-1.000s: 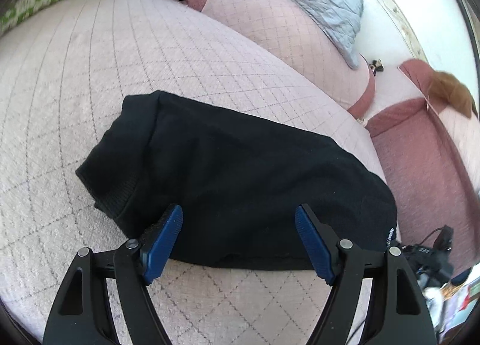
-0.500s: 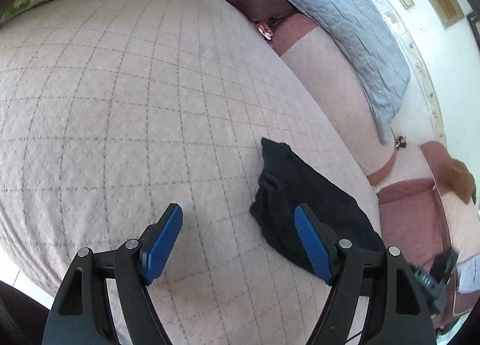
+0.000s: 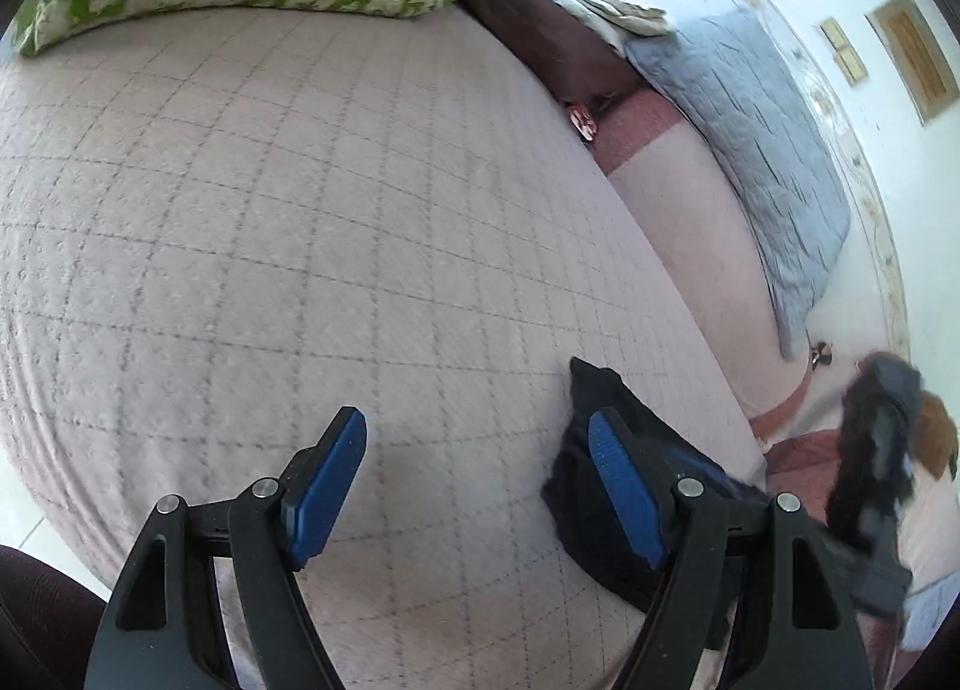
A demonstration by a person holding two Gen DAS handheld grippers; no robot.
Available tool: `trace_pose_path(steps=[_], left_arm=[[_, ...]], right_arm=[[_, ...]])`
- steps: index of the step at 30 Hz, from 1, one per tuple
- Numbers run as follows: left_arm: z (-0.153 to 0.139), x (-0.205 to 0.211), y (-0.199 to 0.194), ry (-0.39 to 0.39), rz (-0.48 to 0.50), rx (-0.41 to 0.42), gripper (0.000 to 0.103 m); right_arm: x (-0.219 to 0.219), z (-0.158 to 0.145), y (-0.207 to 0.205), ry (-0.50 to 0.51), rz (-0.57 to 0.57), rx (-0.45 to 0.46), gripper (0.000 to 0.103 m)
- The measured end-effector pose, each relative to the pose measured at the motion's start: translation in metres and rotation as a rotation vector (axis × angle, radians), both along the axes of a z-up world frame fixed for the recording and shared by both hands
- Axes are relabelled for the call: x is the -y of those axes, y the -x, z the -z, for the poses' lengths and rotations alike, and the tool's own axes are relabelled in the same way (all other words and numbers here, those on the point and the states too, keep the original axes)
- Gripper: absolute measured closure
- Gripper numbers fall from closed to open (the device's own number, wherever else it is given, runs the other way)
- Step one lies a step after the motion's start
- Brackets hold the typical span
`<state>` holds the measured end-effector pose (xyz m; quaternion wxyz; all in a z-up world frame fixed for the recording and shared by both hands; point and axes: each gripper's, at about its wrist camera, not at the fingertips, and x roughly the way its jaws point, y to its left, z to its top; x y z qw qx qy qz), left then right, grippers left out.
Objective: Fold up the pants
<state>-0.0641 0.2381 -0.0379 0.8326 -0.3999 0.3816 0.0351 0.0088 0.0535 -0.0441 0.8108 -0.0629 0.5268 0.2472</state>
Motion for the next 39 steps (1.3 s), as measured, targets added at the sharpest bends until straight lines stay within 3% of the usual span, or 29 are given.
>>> trace_pose_path(steps=[4,6,8,9,12,14,15,16,18,19,23,27,30,32,39], left_arm=[[0.007,-0.001,-0.002,0.036,0.028,-0.015,0.031],[0.01,0.004,-0.007,0.047,0.065,-0.017,0.048],[0.014,0.012,-0.012,0.063,0.1,-0.03,0.075],[0.016,0.013,-0.014,0.073,0.108,-0.037,0.079],[0.017,0.014,-0.016,0.088,0.087,-0.046,0.081],[0.016,0.013,-0.017,0.098,0.069,-0.041,0.081],[0.016,0.014,-0.02,0.102,0.068,-0.042,0.081],[0.017,0.016,-0.021,0.106,0.074,-0.045,0.081],[0.02,0.022,-0.026,0.115,0.096,-0.054,0.081],[0.022,0.027,-0.029,0.114,0.115,-0.061,0.081],[0.021,0.048,-0.036,0.09,0.188,-0.054,0.081],[0.02,0.078,-0.042,0.084,0.292,-0.026,0.081],[0.025,0.092,-0.05,0.04,0.322,-0.04,0.082],[0.026,0.099,-0.056,0.036,0.337,-0.03,0.096],[-0.005,0.116,-0.051,0.077,0.381,0.092,0.098]], right_arm=[[-0.024,0.007,-0.041,0.014,0.038,-0.049,0.044],[-0.029,0.013,-0.055,0.033,0.022,-0.105,0.043],[-0.04,0.019,-0.067,0.071,0.006,-0.136,0.043],[-0.046,0.023,-0.07,0.098,-0.006,-0.141,0.042],[-0.063,0.037,-0.069,0.236,-0.037,-0.124,0.033],[-0.071,0.042,-0.064,0.29,-0.051,-0.088,0.033],[-0.07,0.041,-0.062,0.277,-0.051,-0.087,0.042],[-0.069,0.038,-0.061,0.264,-0.054,-0.09,0.064],[-0.05,0.033,-0.063,0.225,-0.036,-0.11,0.08],[-0.038,0.031,-0.064,0.178,-0.022,-0.133,0.081],[0.014,0.031,-0.07,0.014,0.069,-0.197,0.082],[0.038,0.033,-0.074,-0.118,0.132,-0.26,0.082],[0.038,0.033,-0.073,-0.133,0.138,-0.272,0.082],[0.036,0.033,-0.072,-0.123,0.13,-0.268,0.082],[0.041,0.003,-0.062,-0.165,0.115,-0.171,0.082]])
